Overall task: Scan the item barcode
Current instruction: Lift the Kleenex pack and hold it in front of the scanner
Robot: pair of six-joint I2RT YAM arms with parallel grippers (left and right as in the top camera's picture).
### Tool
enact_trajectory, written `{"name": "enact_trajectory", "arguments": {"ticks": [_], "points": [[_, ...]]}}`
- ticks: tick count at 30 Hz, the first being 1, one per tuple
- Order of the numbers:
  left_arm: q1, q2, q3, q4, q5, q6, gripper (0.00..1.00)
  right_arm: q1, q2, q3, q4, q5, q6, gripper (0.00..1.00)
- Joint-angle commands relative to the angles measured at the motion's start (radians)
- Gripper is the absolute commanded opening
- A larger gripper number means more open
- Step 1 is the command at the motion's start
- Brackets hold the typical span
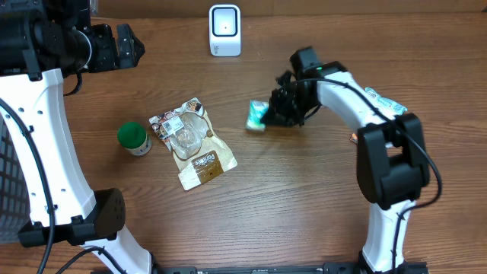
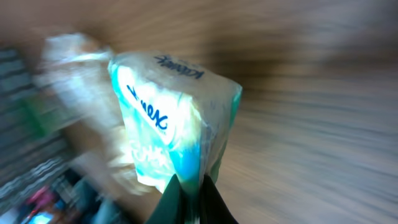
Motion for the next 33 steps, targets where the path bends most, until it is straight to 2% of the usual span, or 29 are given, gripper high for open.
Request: {"name": "enact_trajectory", "arguments": {"ticks": [1,4,9,14,19,21,25,30,33], "points": [[0.004,0.002,0.01,0.001,-0.002,0.019,1.0,-0.052,-0.103,0.031,0.048,-0.394,-0.074,0.04],[0.003,0.002,0.01,0.001,-0.002,0.019,1.0,-0.083,-0.104,0.03,0.092,-0.598,-0.071,0.04],[0.003,0.002,0.01,0.001,-0.002,0.019,0.99,-0.114,-0.104,0.03,0.126,-0.796,-0.055,0.04],[0.003,0.002,0.01,0.001,-0.002,0.019,1.0,-0.131,-0.104,0.03,0.158,-0.835,0.039,0.04],[0.003,0.002,0.01,0.001,-0.002,0.019,0.99,-0.135,-0.104,0.03,0.17,-0.83,0.04,0.04],[0.003,0.002,0.01,0.001,-0.002,0.019,1.0,-0.134,-0.104,0.03,0.166,-0.783,0.04,0.04],[0.003,0.002,0.01,0.001,-0.002,0.019,1.0,-0.109,-0.104,0.03,0.081,-0.453,0.109,0.04],[0.003,0.002,0.01,0.001,-0.002,0.019,1.0,-0.059,-0.104,0.039,-0.015,-0.114,0.116,0.04],[0.003,0.002,0.01,0.001,-0.002,0.019,0.99,-0.029,-0.104,0.101,-0.109,0.107,0.115,0.04]]}}
